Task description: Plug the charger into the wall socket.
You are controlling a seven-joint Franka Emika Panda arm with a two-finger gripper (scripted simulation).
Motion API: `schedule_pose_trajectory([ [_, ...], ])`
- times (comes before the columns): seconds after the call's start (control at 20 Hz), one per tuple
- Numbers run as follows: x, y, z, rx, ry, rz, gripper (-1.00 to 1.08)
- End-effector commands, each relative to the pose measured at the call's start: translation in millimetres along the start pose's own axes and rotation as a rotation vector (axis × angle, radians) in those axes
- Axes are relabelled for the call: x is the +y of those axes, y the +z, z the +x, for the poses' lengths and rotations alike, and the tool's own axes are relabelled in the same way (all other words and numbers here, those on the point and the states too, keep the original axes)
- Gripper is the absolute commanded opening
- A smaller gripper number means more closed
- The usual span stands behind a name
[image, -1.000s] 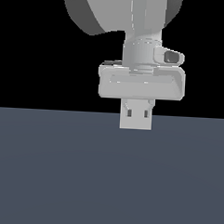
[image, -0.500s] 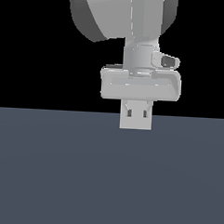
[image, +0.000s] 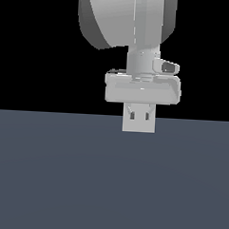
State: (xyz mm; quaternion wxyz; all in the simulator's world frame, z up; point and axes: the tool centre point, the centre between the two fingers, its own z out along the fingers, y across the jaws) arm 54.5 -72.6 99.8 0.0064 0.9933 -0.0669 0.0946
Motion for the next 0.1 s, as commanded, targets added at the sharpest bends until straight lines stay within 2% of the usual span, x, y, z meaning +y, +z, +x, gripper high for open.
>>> schedule_pose_trajectory([
  [0.0, -0.1, 0.3, 2.4, 0.0, 0.0, 0.0, -1.0],
  [0.05, -0.1, 0.3, 2.5, 0.0, 0.0, 0.0, -1.0],
])
